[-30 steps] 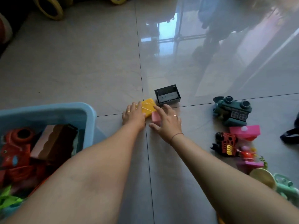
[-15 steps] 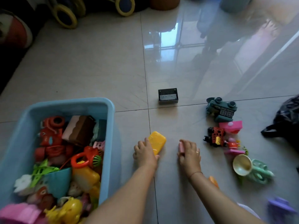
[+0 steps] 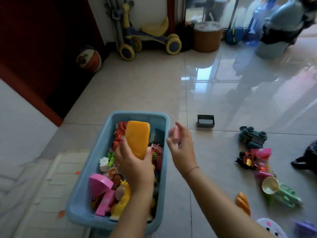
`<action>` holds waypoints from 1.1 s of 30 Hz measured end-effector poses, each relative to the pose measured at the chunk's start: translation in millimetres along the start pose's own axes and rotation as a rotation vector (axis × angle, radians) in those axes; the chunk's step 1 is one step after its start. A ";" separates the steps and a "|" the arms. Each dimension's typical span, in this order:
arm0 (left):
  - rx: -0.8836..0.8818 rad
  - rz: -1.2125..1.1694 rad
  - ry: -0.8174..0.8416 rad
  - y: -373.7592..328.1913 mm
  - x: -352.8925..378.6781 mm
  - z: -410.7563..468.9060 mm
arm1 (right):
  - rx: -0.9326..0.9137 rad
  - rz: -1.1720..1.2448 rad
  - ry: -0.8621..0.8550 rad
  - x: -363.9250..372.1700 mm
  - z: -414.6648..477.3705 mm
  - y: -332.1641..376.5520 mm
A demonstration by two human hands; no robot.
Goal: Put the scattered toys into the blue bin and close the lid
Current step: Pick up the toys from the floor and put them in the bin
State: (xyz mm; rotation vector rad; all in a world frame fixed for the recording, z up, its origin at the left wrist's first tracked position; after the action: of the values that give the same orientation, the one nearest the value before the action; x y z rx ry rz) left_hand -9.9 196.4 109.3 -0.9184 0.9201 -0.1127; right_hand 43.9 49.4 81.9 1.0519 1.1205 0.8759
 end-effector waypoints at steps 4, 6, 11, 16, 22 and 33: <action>-0.127 0.216 -0.010 50.1 -19.4 46.3 | -0.017 0.055 0.175 57.3 -6.4 39.5; -0.124 0.248 -0.016 55.0 -19.0 53.1 | -0.007 0.015 0.209 66.6 -7.8 34.9; 0.026 0.132 0.046 15.5 25.2 41.6 | -0.056 -0.173 0.065 14.2 4.4 -13.8; 0.273 0.036 0.201 -56.1 126.6 26.4 | 0.066 -0.405 -0.193 -96.9 52.7 -102.6; 0.533 0.279 0.589 -110.6 286.7 3.5 | 0.269 -0.716 -0.313 -223.2 121.1 -205.8; 0.710 0.457 0.867 -90.2 450.7 3.4 | 0.356 -1.003 -0.057 -259.7 184.9 -299.2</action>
State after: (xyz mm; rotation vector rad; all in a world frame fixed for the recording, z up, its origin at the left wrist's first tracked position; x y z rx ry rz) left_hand 301.0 -60.6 -110.9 0.0614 1.7159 -0.4336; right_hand 175.5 -316.9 -117.2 0.6325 1.5576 -0.1548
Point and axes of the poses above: each hand's wrist, its own z-axis towards the middle knuckle, its own x-axis out of the palm, y = z × x, the point moved 5 cm from there along z, towards the middle knuckle, and after that the axes turned 3 degrees about -y, right-handed, at the moved point
